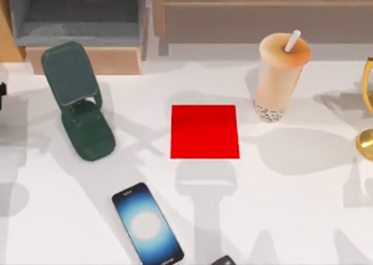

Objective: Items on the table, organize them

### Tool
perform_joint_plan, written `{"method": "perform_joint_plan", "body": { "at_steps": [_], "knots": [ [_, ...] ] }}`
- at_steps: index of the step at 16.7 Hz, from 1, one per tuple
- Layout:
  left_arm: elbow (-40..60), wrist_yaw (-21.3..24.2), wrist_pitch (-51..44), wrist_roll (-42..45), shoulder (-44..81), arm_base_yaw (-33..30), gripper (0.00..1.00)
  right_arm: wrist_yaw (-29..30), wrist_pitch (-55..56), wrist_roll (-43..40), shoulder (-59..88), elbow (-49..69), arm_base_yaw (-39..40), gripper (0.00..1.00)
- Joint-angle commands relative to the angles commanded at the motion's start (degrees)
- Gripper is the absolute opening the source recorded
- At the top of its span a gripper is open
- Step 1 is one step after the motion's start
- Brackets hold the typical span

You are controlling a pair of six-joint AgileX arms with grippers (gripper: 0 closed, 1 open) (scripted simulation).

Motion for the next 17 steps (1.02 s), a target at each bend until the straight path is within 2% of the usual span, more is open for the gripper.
{"method": "perform_joint_plan", "body": {
  "at_steps": [8,17],
  "knots": [
    [0.00,0.00,0.00,0.00,0.00,0.00,0.02,0.00,0.00,0.00,0.00,0.00,0.00,1.00],
    [0.04,-0.08,-0.08,0.10,-0.34,-0.11,0.00,0.00,0.00,0.00,0.00,0.00,0.00,1.00]
  ]
}}
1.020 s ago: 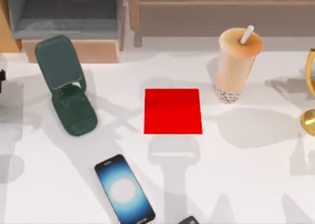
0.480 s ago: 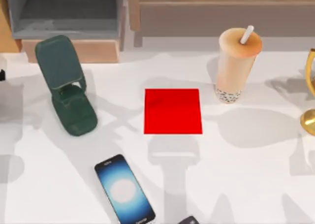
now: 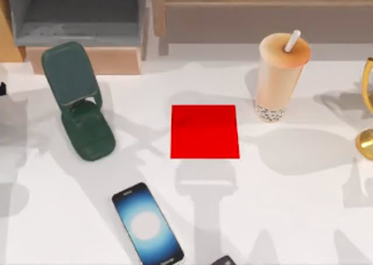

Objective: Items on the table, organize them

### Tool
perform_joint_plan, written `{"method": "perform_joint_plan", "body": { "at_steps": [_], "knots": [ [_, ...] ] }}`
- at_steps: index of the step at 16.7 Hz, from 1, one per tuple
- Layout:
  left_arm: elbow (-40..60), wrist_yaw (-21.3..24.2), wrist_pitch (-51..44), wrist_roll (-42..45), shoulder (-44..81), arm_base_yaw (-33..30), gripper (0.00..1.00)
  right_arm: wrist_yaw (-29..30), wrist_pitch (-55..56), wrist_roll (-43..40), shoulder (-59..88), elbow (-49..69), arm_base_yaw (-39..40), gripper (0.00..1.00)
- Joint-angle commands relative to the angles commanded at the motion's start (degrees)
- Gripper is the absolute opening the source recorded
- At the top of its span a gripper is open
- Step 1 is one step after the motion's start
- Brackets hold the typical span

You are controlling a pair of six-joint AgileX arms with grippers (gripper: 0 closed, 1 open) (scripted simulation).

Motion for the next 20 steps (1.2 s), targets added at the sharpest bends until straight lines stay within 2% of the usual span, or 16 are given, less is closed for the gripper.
{"method": "perform_joint_plan", "body": {
  "at_steps": [4,8,13,20],
  "knots": [
    [3.14,1.18,-1.44,1.22,-0.73,-1.48,0.00,0.00,0.00,0.00,0.00,0.00,0.00,1.00],
    [10.02,1.86,-9.83,2.00,-2.32,-2.56,0.00,0.00,0.00,0.00,0.00,0.00,0.00,1.00],
    [15.34,0.17,-19.50,0.00,-4.57,-0.33,0.00,0.00,0.00,0.00,0.00,0.00,0.00,1.00],
    [16.19,0.18,-20.43,0.02,-4.80,-1.09,0.00,0.00,0.00,0.00,0.00,0.00,0.00,1.00]
  ]
}}
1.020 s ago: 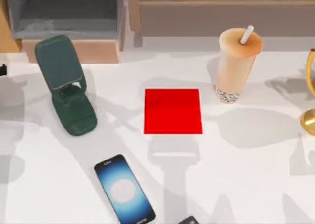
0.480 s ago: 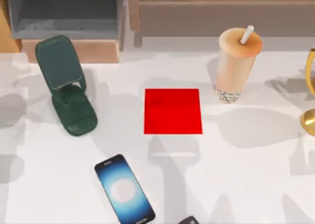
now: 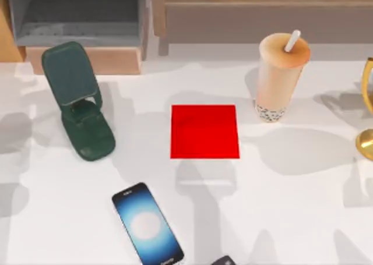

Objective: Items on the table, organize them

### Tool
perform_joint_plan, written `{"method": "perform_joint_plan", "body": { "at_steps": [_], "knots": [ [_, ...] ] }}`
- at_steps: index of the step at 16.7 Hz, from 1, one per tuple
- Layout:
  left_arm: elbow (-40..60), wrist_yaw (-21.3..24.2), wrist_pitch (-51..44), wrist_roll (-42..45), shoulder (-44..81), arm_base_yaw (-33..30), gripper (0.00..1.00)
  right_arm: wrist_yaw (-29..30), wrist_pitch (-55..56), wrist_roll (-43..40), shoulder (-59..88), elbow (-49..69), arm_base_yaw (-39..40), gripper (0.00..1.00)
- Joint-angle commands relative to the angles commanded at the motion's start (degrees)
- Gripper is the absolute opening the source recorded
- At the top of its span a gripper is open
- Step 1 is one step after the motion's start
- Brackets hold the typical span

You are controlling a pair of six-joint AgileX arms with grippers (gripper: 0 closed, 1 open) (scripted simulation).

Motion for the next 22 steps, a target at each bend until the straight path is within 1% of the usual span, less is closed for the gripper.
{"method": "perform_joint_plan", "body": {
  "at_steps": [3,5,7,9,11,15,18,20,22],
  "knots": [
    [5.56,0.84,-1.88,-0.10,-1.72,-4.94,0.00,0.00,0.00,0.00,0.00,0.00,0.00,1.00],
    [11.77,1.38,-3.03,-1.25,-2.47,-10.35,0.00,0.00,0.00,0.00,0.00,0.00,0.00,1.00],
    [18.95,1.73,-3.81,-4.15,-2.10,-17.07,0.00,0.00,0.00,0.00,0.00,0.00,0.00,1.00],
    [25.34,1.82,-4.59,-9.12,0.34,-24.50,0.00,0.00,0.00,0.00,0.00,0.00,0.00,1.00],
    [29.67,1.60,-5.89,-15.65,5.18,-31.96,0.00,0.00,0.00,0.00,0.00,0.00,0.00,1.00],
    [32.33,0.58,-7.87,-29.55,19.12,-44.19,0.00,0.00,0.00,0.00,0.00,0.00,0.00,1.00],
    [32.73,-0.13,-6.92,-36.60,26.30,-49.68,0.00,0.00,0.00,0.00,0.00,0.00,0.00,1.00],
    [33.28,-0.28,-6.14,-38.39,28.05,-51.14,0.00,0.00,0.00,0.00,0.00,0.00,0.00,1.00],
    [33.31,-0.29,-6.11,-38.45,28.11,-51.19,0.00,0.00,0.00,0.00,0.00,0.00,0.00,1.00]
  ]
}}
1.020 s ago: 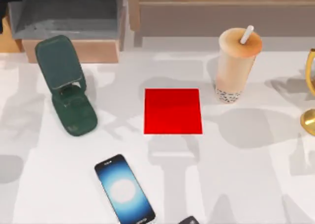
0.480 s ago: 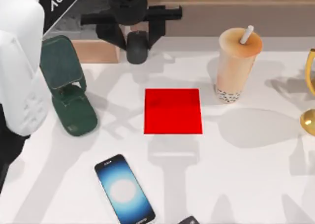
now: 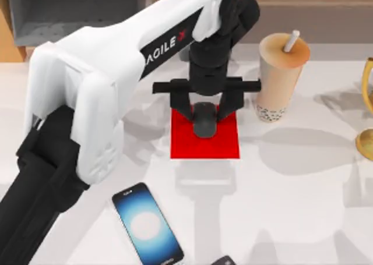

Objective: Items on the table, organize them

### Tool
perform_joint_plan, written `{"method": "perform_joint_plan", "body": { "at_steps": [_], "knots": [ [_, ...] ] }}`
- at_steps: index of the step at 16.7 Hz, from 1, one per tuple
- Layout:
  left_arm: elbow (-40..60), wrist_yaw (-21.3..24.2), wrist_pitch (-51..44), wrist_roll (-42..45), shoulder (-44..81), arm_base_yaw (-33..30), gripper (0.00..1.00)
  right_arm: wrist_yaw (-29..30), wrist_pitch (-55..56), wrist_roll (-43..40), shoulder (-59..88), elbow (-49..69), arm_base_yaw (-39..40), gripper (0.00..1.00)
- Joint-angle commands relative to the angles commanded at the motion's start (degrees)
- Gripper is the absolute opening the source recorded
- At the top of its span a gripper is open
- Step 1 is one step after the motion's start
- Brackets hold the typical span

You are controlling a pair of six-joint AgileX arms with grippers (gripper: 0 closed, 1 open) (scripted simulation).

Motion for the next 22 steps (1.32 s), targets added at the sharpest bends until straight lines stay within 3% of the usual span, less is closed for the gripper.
{"method": "perform_joint_plan", "body": {
  "at_steps": [9,19,22],
  "knots": [
    [-3.60,-0.62,-1.78,-0.91,0.37,1.76,0.00,0.00,0.00,0.00,0.00,0.00,0.00,1.00],
    [-3.07,-0.01,2.65,0.02,-0.41,0.02,0.00,0.00,0.00,0.00,0.00,0.00,0.00,1.00],
    [-3.07,-0.01,2.65,0.02,-0.41,0.02,0.23,0.00,0.00,0.00,0.00,0.00,0.00,1.00]
  ]
}}
